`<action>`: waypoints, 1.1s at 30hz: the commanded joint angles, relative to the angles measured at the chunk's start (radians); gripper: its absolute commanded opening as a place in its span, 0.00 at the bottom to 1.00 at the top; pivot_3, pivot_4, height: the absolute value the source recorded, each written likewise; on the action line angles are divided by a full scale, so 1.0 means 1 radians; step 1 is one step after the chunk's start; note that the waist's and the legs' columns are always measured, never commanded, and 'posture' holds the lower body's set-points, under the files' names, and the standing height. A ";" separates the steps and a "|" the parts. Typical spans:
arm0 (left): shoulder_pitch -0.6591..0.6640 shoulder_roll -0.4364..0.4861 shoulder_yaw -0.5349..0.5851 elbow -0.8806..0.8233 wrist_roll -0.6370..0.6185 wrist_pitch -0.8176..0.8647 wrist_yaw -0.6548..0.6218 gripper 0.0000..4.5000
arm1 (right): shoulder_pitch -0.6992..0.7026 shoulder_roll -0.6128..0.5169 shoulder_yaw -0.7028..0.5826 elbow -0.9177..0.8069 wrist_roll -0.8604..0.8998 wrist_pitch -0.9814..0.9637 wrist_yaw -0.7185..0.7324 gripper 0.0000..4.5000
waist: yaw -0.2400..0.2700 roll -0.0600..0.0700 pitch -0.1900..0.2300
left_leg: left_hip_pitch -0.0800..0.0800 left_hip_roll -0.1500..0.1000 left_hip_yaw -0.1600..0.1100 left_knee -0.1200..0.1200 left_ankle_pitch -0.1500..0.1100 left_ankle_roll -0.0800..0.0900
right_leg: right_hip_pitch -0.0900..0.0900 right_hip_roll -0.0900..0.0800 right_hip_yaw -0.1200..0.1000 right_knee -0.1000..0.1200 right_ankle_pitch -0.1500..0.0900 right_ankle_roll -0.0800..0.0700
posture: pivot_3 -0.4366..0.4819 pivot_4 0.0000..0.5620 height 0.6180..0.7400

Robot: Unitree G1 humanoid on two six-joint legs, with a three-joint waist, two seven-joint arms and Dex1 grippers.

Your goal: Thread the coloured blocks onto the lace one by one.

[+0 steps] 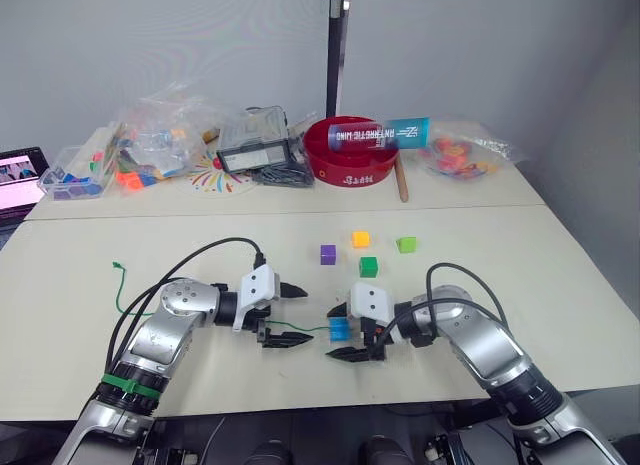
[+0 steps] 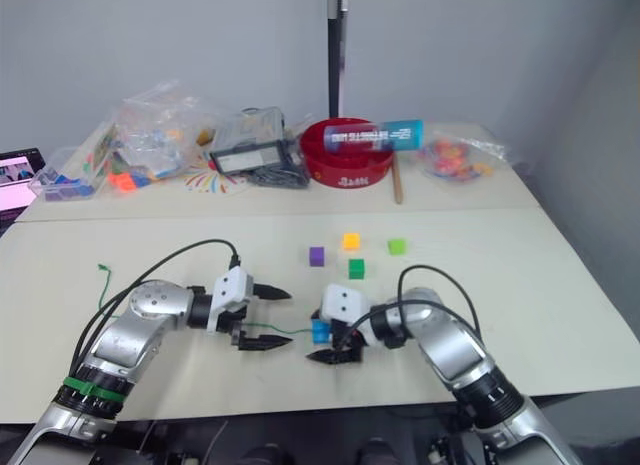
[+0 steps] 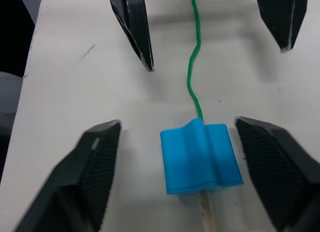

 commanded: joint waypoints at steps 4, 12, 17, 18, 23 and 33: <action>-0.007 -0.026 -0.047 -0.037 -0.008 -0.012 -0.030 1.00 | 0.005 -0.061 -0.084 -0.085 0.056 0.027 0.002 1.00 | 0.002 0.000 0.000 | 0.000 0.000 0.000 0.000 0.000 0.000 | 0.000 0.000 0.000 0.000 0.000 0.000 | 0.48 0.27 1.00; -0.072 -0.130 -0.119 0.088 0.060 -0.083 0.005 1.00 | 0.105 -0.190 -0.166 -0.132 0.118 0.014 0.038 1.00 | 0.003 0.000 0.000 | -0.001 0.000 0.000 0.001 0.000 0.000 | 0.001 0.000 0.000 -0.001 0.000 0.000 | 0.48 0.27 1.00; -0.093 -0.174 -0.136 0.141 0.093 -0.117 0.030 1.00 | 0.115 -0.192 -0.173 -0.133 0.119 0.014 0.008 1.00 | -0.002 0.000 0.000 | -0.001 0.001 0.001 0.002 0.000 0.000 | 0.000 0.001 0.000 0.000 0.000 0.000 | 0.48 0.27 1.00; -0.093 -0.178 -0.137 0.144 0.095 -0.119 0.032 1.00 | 0.114 -0.191 -0.171 -0.133 0.118 0.015 0.004 1.00 | -0.001 0.000 0.000 | -0.001 0.001 0.000 0.002 0.000 0.000 | 0.000 0.001 0.000 0.000 0.000 0.000 | 0.48 0.27 1.00; -0.092 -0.181 -0.144 0.151 0.103 -0.124 0.027 1.00 | 0.105 -0.184 -0.157 -0.125 0.109 0.013 -0.016 1.00 | 0.002 0.000 0.000 | -0.001 0.000 0.000 0.002 0.000 0.000 | 0.000 0.000 0.000 0.000 0.000 0.000 | 0.48 0.27 1.00; -0.091 -0.196 -0.152 0.162 0.120 -0.126 0.038 0.38 | 0.088 -0.175 -0.131 -0.106 0.095 0.011 -0.027 1.00 | 0.003 0.000 0.000 | -0.002 0.000 0.000 0.004 0.000 0.001 | 0.000 0.000 0.000 0.000 0.000 0.000 | 0.48 0.27 1.00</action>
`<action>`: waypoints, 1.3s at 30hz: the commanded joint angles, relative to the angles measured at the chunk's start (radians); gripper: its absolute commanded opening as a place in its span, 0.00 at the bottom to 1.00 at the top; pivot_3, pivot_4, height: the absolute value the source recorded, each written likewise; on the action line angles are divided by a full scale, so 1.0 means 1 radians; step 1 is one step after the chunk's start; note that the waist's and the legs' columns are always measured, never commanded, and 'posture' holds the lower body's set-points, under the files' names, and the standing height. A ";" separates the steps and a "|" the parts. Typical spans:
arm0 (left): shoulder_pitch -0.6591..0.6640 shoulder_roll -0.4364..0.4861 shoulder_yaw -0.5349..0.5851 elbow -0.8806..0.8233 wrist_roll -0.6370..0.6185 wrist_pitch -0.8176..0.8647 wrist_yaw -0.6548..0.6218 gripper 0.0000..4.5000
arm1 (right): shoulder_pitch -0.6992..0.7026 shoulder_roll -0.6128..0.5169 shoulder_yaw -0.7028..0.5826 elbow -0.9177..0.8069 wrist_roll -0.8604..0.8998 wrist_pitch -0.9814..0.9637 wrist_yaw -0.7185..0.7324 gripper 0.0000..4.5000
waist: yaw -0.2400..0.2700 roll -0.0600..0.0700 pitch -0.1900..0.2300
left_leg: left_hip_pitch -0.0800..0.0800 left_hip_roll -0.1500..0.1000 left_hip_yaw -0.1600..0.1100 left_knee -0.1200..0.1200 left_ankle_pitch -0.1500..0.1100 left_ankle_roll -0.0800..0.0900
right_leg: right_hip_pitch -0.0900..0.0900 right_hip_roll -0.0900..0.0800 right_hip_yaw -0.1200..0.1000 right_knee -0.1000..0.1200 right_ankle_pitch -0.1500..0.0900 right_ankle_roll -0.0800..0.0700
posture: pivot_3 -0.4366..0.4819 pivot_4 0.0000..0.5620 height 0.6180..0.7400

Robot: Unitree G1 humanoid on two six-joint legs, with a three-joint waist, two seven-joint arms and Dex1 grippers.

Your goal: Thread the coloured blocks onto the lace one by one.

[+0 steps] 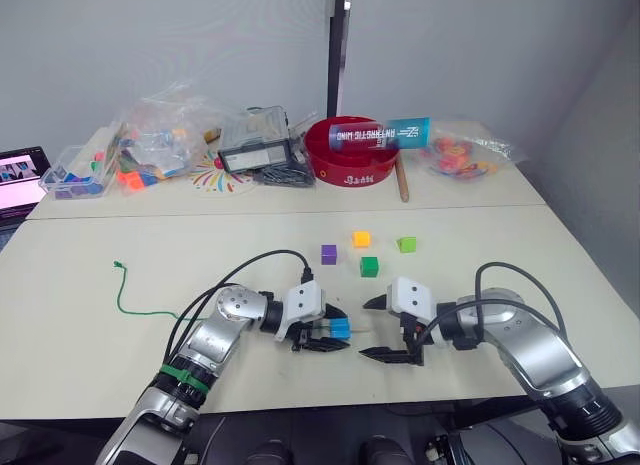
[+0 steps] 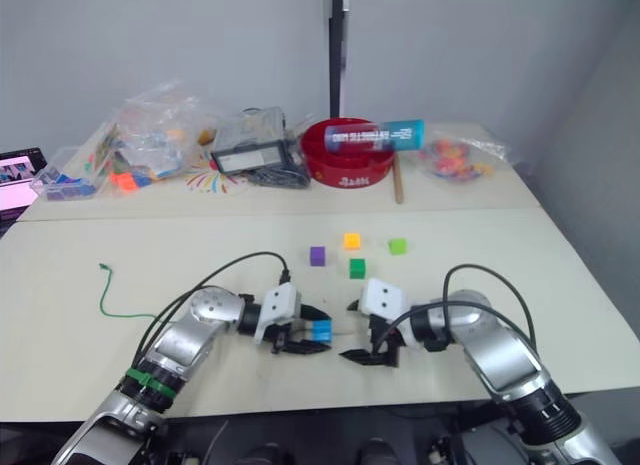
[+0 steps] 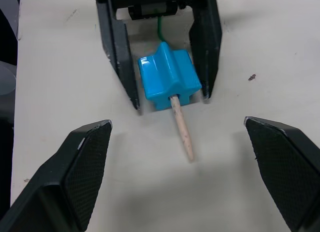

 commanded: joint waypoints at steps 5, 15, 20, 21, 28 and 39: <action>-0.006 0.001 -0.002 -0.002 0.004 -0.016 -0.001 0.31 | -0.020 0.008 0.010 -0.008 -0.010 -0.016 -0.009 1.00 | 0.000 0.000 0.000 | 0.000 0.000 0.000 0.000 0.000 0.000 | 0.000 0.000 0.000 0.000 0.000 0.000 | 0.48 0.27 1.00; -0.012 0.003 -0.001 0.007 0.004 -0.027 -0.008 0.31 | -0.032 0.048 0.066 0.074 -0.073 -0.025 -0.050 1.00 | 0.000 0.000 0.000 | 0.000 0.000 0.000 0.001 0.000 0.000 | 0.000 0.000 0.000 0.000 0.000 0.000 | 0.48 0.27 1.00; -0.011 0.006 -0.001 0.003 0.002 -0.028 -0.014 0.31 | -0.029 0.039 0.062 0.112 -0.084 -0.051 -0.041 0.66 | 0.000 0.000 0.000 | 0.000 0.000 0.000 0.002 0.000 0.000 | 0.001 0.000 0.000 0.000 0.000 0.000 | 0.48 0.27 1.00; -0.010 0.007 -0.001 0.001 0.001 -0.028 -0.015 0.31 | -0.028 0.036 0.060 0.117 -0.083 -0.056 -0.038 0.58 | 0.000 0.000 0.000 | 0.000 0.000 0.000 0.002 0.000 0.000 | 0.001 0.000 0.000 0.000 0.000 0.000 | 0.48 0.27 1.00; -0.010 0.008 0.001 0.002 0.000 -0.028 -0.017 0.31 | -0.019 0.019 0.051 0.157 -0.092 -0.096 -0.025 0.06 | 0.002 0.000 0.000 | 0.000 0.000 0.000 0.005 0.000 0.000 | 0.003 0.000 0.000 0.001 0.000 0.000 | 0.48 0.27 1.00; 0.001 0.028 0.011 -0.010 -0.011 -0.035 -0.032 0.31 | -0.014 0.030 0.049 0.154 -0.094 -0.106 -0.045 0.00 | 0.001 0.000 0.000 | 0.000 0.000 0.000 0.006 0.000 0.001 | 0.003 0.000 0.000 0.001 0.000 0.000 | 0.48 0.27 1.00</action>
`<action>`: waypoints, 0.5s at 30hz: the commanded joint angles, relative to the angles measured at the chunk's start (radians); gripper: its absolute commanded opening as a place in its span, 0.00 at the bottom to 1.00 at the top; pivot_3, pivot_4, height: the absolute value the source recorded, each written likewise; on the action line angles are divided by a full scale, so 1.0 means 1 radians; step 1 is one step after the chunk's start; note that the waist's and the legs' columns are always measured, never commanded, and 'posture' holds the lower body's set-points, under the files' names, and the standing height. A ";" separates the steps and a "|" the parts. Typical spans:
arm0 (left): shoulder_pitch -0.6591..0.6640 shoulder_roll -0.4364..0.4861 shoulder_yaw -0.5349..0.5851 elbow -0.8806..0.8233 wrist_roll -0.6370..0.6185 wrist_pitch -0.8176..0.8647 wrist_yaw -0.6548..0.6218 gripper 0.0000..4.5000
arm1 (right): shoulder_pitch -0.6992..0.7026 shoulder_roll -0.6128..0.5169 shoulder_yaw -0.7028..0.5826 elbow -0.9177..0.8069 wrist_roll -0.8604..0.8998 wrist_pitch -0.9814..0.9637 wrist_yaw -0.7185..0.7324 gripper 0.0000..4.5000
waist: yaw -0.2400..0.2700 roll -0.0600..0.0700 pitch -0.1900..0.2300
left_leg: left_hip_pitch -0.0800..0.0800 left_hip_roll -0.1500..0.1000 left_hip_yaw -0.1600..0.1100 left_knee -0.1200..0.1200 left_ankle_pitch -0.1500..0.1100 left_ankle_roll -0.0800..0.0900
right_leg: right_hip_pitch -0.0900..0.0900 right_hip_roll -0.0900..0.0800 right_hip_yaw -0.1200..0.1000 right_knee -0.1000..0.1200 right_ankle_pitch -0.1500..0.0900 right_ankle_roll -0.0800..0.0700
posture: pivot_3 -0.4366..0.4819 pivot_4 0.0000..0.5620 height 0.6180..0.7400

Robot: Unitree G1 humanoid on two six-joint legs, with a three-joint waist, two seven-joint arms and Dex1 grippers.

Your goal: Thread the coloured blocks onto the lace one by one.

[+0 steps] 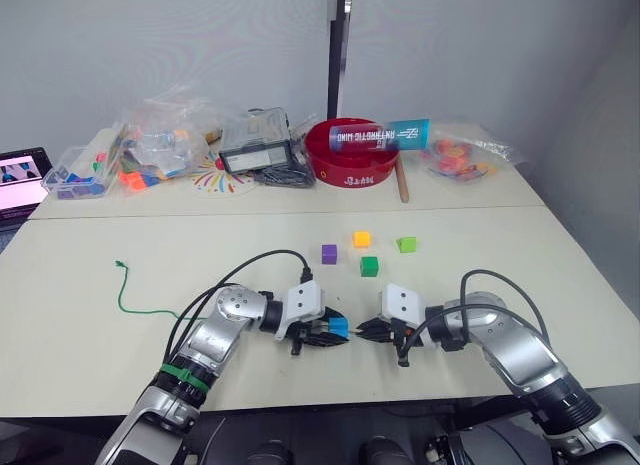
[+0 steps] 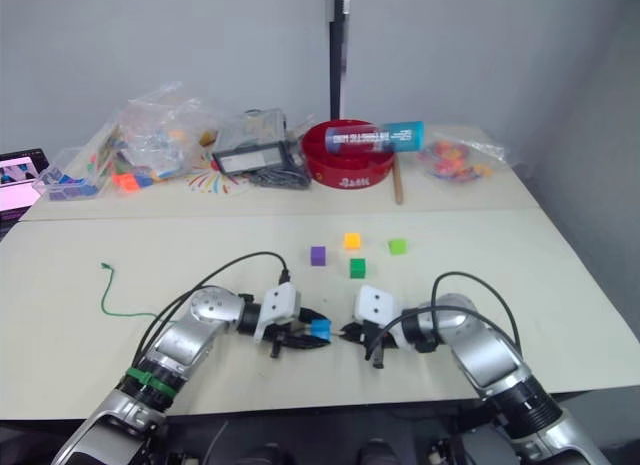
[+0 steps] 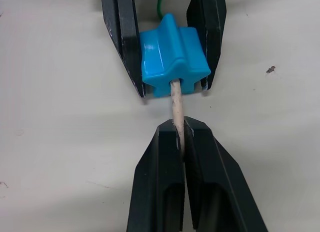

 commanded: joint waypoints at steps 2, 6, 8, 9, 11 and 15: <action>0.008 0.024 0.020 -0.024 -0.021 -0.029 -0.024 0.31 | 0.008 -0.008 -0.016 0.013 -0.032 0.016 -0.035 0.00 | 0.000 0.000 0.000 | 0.000 0.000 0.000 0.000 0.000 0.000 | 0.000 0.000 0.000 0.000 0.000 0.000 | 0.48 0.27 1.00; 0.026 0.098 0.079 -0.042 -0.069 -0.046 -0.073 0.31 | 0.007 -0.004 -0.012 -0.003 -0.032 0.024 -0.042 0.00 | -0.001 0.000 0.000 | 0.000 0.000 0.000 0.000 0.000 0.000 | 0.000 0.000 0.000 0.000 0.000 0.000 | 0.48 0.27 1.00; 0.036 0.135 0.100 -0.042 -0.079 -0.058 -0.089 0.31 | 0.006 -0.002 -0.009 -0.006 -0.032 0.024 -0.045 0.00 | -0.001 0.000 0.000 | 0.000 0.001 0.000 0.000 0.000 0.000 | -0.001 0.000 0.000 0.000 0.000 0.000 | 0.48 0.27 1.00; 0.045 0.167 0.120 -0.032 -0.085 -0.066 -0.102 0.31 | 0.004 -0.001 -0.007 -0.007 -0.032 0.024 -0.046 0.00 | -0.002 0.000 0.000 | 0.000 0.001 0.000 0.000 0.000 0.000 | -0.001 0.001 0.000 0.000 0.000 0.000 | 0.48 0.27 1.00; 0.061 0.229 0.170 0.006 -0.105 -0.088 -0.138 0.31 | 0.002 0.001 -0.003 -0.009 -0.034 0.019 -0.044 0.00 | -0.002 0.000 0.000 | 0.000 0.001 0.000 0.000 0.000 0.000 | -0.001 0.001 0.000 0.000 0.000 0.000 | 0.48 0.27 1.00; 0.068 0.376 0.257 0.200 -0.104 -0.202 -0.225 0.31 | -0.010 0.001 0.005 -0.008 -0.038 0.008 -0.034 0.00 | -0.003 0.000 0.000 | 0.000 0.001 0.000 -0.001 0.000 0.000 | -0.001 0.001 0.000 0.000 0.000 0.000 | 0.48 0.27 1.00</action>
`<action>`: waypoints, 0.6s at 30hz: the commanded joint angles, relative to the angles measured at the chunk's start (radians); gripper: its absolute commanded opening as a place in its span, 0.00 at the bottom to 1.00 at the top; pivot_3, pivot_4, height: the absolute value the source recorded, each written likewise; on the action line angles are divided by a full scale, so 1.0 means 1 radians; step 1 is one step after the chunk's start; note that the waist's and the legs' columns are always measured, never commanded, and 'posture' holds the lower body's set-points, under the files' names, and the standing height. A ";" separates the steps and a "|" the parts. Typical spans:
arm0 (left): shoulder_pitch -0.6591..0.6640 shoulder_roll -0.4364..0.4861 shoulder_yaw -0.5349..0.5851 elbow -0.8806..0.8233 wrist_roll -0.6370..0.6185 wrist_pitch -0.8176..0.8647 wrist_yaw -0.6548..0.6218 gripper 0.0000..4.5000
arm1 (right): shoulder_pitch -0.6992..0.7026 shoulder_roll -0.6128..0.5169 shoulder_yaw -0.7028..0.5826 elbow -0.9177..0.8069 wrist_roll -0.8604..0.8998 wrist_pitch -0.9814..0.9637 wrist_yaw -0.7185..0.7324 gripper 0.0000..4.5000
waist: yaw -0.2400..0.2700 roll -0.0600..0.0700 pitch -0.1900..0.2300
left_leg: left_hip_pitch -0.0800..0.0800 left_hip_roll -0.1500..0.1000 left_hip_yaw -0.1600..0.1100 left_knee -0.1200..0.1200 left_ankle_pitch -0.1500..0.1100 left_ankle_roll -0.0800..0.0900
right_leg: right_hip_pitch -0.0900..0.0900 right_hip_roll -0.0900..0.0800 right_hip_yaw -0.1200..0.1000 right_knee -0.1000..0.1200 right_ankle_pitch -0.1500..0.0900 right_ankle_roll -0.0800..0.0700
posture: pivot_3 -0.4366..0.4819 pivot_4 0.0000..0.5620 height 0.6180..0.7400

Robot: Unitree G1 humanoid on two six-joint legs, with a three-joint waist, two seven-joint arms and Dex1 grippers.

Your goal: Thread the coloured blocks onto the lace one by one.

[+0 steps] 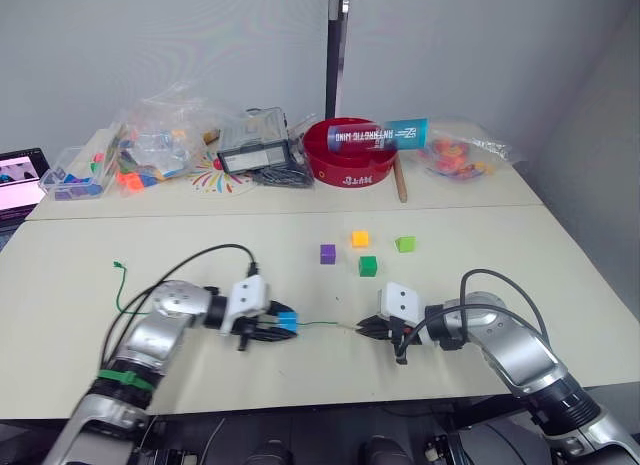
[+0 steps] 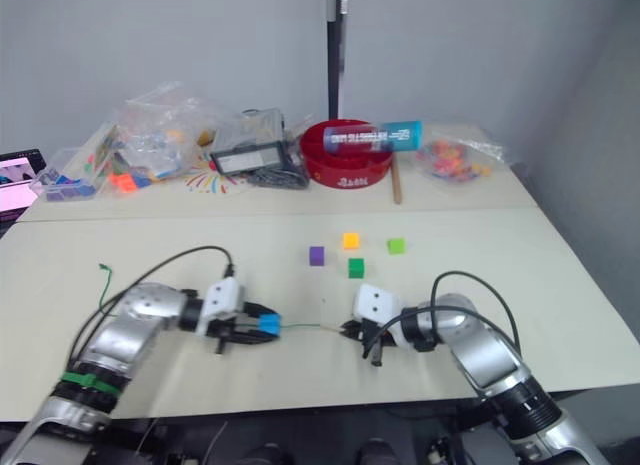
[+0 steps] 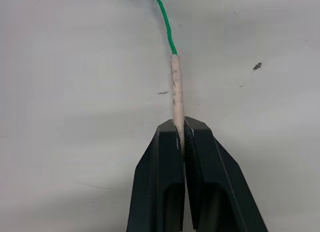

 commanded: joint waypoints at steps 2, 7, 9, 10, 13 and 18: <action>-0.016 0.137 0.105 0.241 -0.009 -0.152 -0.088 0.31 | -0.012 -0.002 0.008 0.004 -0.029 -0.004 0.001 0.00 | -0.001 0.000 0.000 | 0.000 0.000 0.000 0.000 0.000 0.000 | 0.000 0.000 0.000 0.000 0.000 0.000 | 0.48 0.27 1.00; -0.060 0.251 0.150 0.530 0.024 -0.302 -0.129 0.31 | -0.018 0.000 0.010 0.009 -0.033 -0.011 0.008 0.00 | -0.003 0.000 0.000 | 0.001 0.000 0.001 -0.001 0.000 0.000 | 0.000 0.000 -0.001 0.000 0.000 0.000 | 0.48 0.27 1.00; -0.071 0.279 0.162 0.609 0.039 -0.348 -0.132 0.31 | -0.019 0.001 0.011 0.011 -0.035 -0.015 0.011 0.00 | -0.004 0.000 0.000 | 0.001 0.000 0.001 -0.001 0.000 0.000 | 0.000 0.000 -0.001 0.000 0.000 0.000 | 0.48 0.27 1.00; -0.071 0.290 0.164 0.641 0.046 -0.372 -0.136 0.31 | -0.021 0.001 0.012 0.013 -0.037 -0.017 0.014 0.00 | -0.004 0.000 0.000 | 0.001 0.000 0.001 -0.001 0.000 0.001 | 0.000 0.000 -0.001 0.000 0.000 0.000 | 0.48 0.27 1.00; -0.082 0.322 0.168 0.739 0.078 -0.425 -0.119 0.31 | -0.027 0.004 0.016 0.020 -0.040 -0.023 0.021 0.00 | -0.005 0.000 0.000 | 0.001 0.000 0.001 -0.001 0.000 0.001 | 0.000 0.000 -0.001 0.000 0.000 0.000 | 0.48 0.27 1.00; -0.124 0.330 0.172 0.820 0.114 -0.453 -0.062 0.31 | -0.036 0.008 0.017 0.024 -0.042 -0.027 0.031 0.00 | -0.005 0.000 0.000 | 0.002 0.000 0.001 -0.001 -0.001 0.001 | -0.001 0.000 -0.002 0.001 0.000 0.000 | 0.48 0.27 1.00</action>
